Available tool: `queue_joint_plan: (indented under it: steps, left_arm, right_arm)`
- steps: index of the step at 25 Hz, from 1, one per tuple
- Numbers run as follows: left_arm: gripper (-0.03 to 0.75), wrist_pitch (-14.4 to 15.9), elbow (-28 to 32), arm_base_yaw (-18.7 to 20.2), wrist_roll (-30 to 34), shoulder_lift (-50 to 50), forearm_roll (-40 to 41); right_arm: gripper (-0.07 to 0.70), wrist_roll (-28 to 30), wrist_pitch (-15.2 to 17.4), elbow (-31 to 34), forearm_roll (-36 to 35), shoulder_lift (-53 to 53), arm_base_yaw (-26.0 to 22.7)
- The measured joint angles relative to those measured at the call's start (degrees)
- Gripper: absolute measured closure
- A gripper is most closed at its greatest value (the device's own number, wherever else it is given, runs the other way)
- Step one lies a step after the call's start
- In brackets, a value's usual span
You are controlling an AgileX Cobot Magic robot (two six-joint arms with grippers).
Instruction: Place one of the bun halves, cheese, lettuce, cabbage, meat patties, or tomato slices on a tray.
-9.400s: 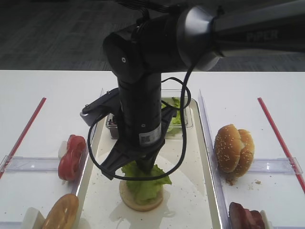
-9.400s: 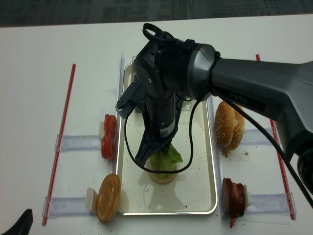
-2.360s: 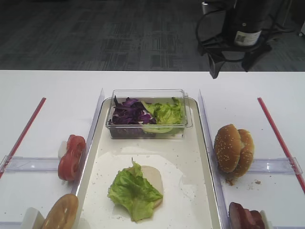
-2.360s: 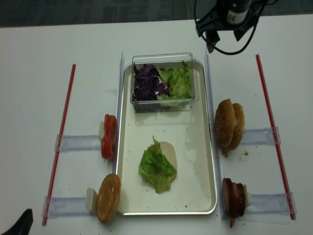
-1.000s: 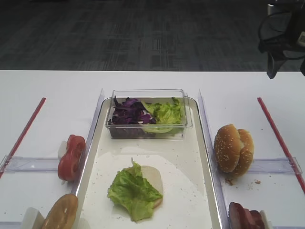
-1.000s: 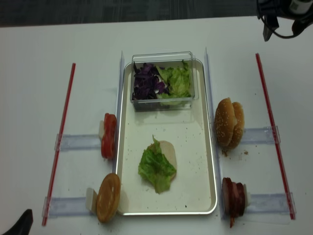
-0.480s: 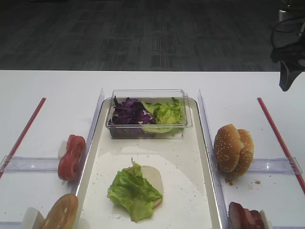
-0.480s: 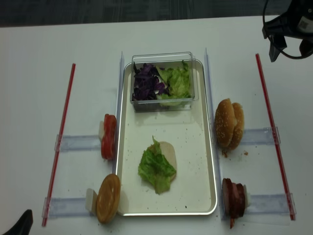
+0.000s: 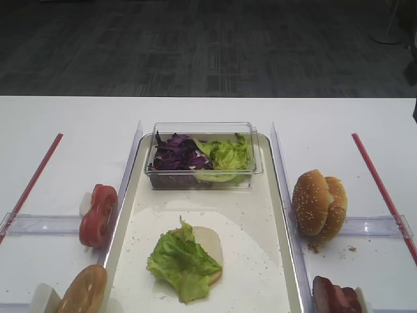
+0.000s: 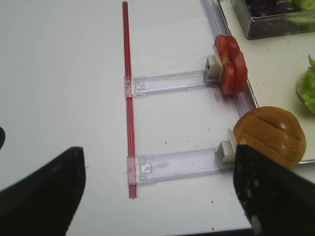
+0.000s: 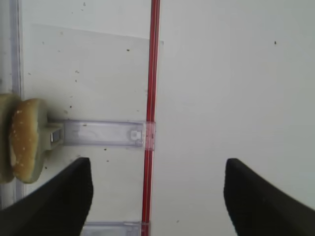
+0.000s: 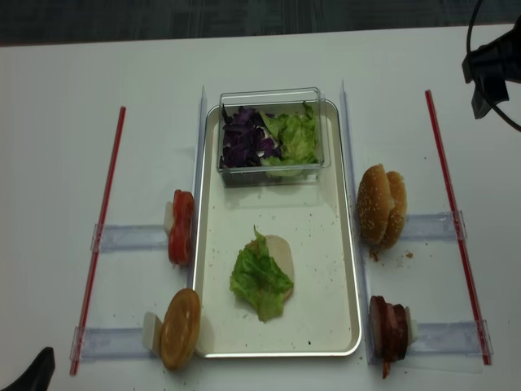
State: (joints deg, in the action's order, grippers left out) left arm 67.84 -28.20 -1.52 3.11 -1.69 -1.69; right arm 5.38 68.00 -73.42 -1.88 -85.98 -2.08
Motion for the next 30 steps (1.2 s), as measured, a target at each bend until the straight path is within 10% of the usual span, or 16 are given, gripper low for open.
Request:
queue_joint_plan:
  steps: [11, 30]
  left_arm:
    - [0.15, 0.0, 0.0, 0.0, 0.0, 0.0, 0.0]
    - [0.15, 0.0, 0.0, 0.0, 0.0, 0.0, 0.0]
  right_arm:
    - [0.059, -2.54, -7.29, 21.01, 0.0, 23.95, 0.0]
    - [0.059, -4.14, -6.9, 43.29, -0.11, 63.92, 0.0]
